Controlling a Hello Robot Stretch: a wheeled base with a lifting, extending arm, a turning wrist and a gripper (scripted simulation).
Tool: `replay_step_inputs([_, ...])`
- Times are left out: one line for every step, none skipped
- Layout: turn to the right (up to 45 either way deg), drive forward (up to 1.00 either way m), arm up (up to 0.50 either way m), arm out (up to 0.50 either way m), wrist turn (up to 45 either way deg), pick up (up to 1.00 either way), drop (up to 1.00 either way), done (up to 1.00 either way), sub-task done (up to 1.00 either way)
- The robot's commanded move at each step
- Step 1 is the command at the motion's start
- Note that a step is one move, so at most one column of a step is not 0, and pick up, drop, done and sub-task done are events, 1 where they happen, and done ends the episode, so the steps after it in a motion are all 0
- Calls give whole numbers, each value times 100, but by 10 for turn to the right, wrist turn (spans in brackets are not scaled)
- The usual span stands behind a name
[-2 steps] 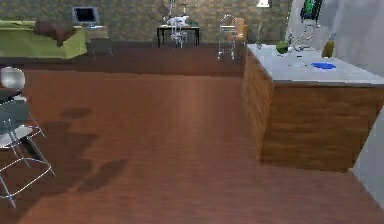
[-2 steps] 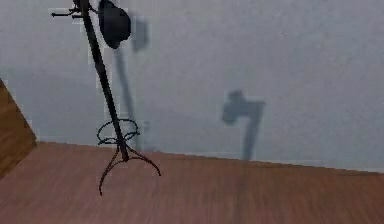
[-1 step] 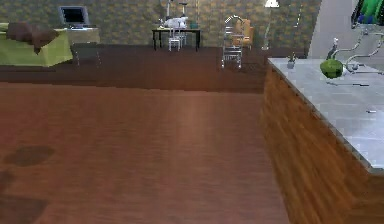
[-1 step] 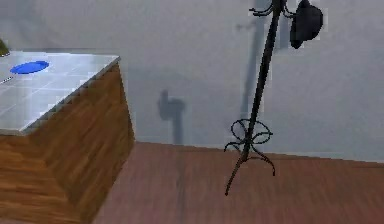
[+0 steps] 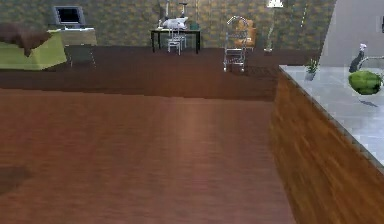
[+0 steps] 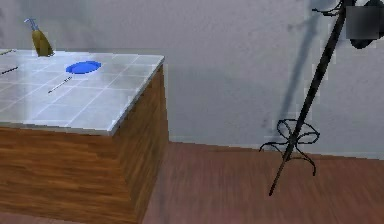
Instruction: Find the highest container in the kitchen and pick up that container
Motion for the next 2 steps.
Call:
replay_step_inputs([60, 0, 0, 0, 0, 0, 0, 0, 0])
replay_step_inputs([0, 100, 0, 0, 0, 0, 0, 0, 0])
